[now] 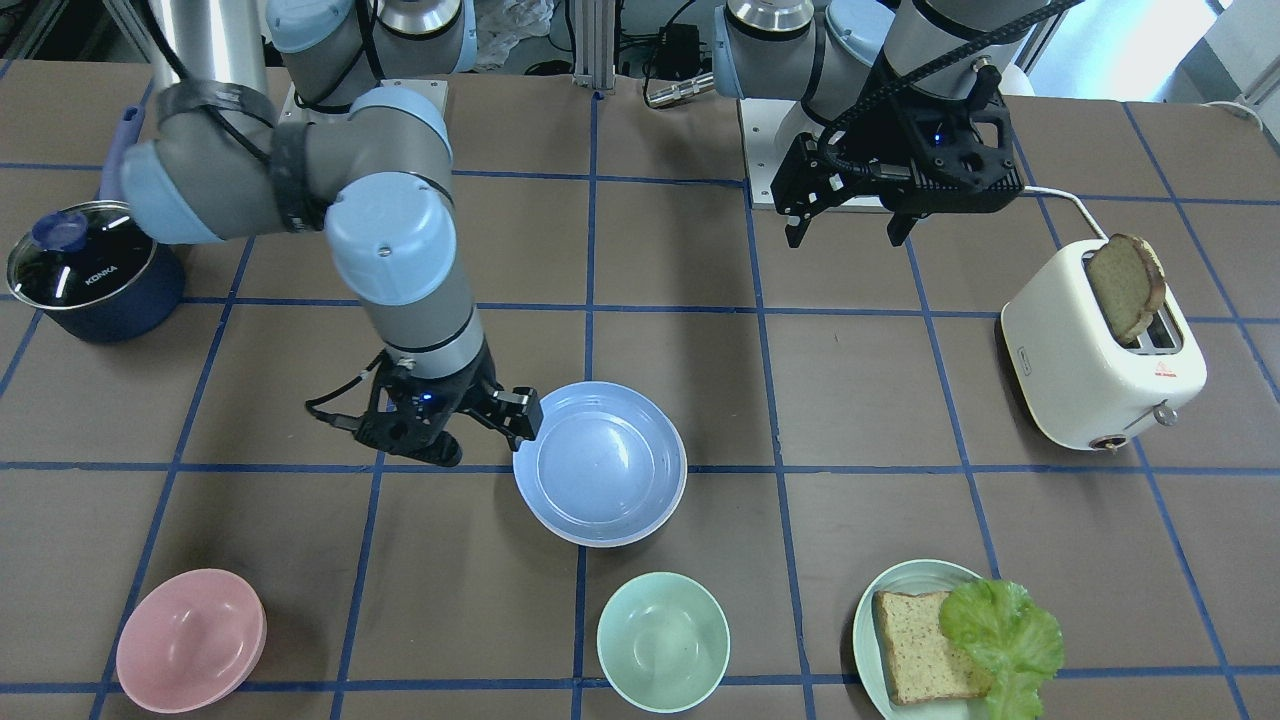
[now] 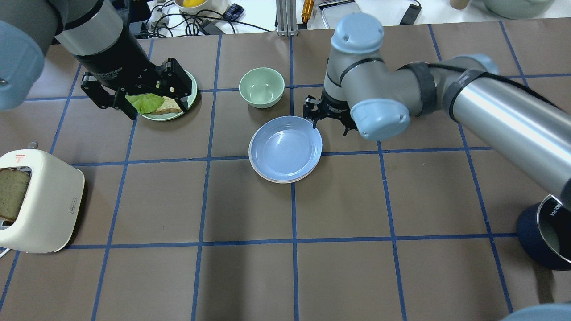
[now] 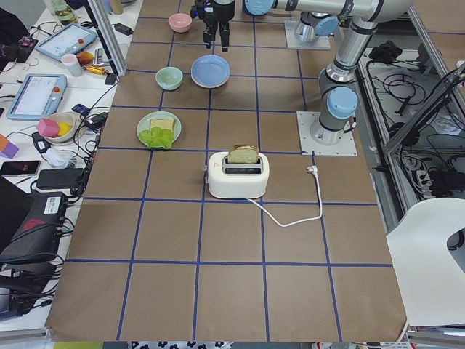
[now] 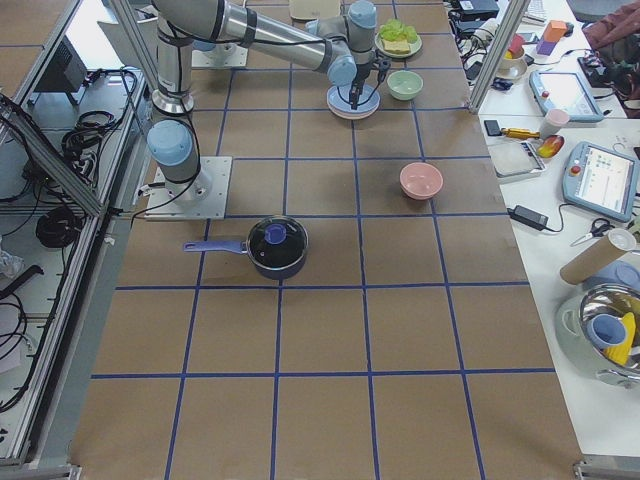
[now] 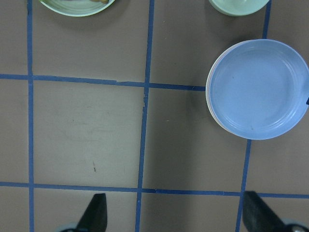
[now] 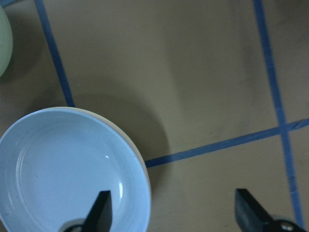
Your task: Stack three plates with pink and blue
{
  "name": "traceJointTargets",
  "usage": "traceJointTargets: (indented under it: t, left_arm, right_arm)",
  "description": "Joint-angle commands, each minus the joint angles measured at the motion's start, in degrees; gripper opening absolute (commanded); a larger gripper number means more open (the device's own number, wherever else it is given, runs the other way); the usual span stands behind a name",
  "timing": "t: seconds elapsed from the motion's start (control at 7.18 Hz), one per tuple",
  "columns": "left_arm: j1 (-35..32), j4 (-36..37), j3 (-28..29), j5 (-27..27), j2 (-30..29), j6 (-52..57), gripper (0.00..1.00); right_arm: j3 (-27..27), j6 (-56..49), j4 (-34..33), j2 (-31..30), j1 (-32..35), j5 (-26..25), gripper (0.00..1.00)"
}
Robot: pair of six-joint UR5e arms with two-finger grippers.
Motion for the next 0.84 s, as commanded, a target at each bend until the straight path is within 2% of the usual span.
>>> traceJointTargets:
  t: [0.0, 0.14, 0.28, 0.56, 0.7]
  left_arm:
    - [0.0, 0.0, 0.0, 0.0, 0.1, -0.1, 1.0]
    - [0.0, 0.0, 0.1, -0.1, 0.1, -0.1, 1.0]
    - [-0.1, 0.0, 0.0, 0.0, 0.1, 0.0, 1.0]
    - [0.1, 0.0, 0.0, 0.0, 0.2, 0.4, 1.0]
    - [0.0, 0.0, -0.1, 0.1, 0.2, 0.4, 1.0]
  right_arm:
    - [-13.4, -18.1, 19.5, 0.2, -9.4, -1.1, 1.0]
    - [-14.1, -26.1, 21.7, -1.3, -13.1, -1.3, 1.0]
    - [-11.6, -30.2, 23.9, -6.6, -13.6, -2.0, 1.0]
    - [-4.6, -29.2, 23.5, -18.1, -13.3, -1.1, 1.0]
    - [-3.6, -27.4, 24.2, -21.1, -13.0, -1.6, 1.0]
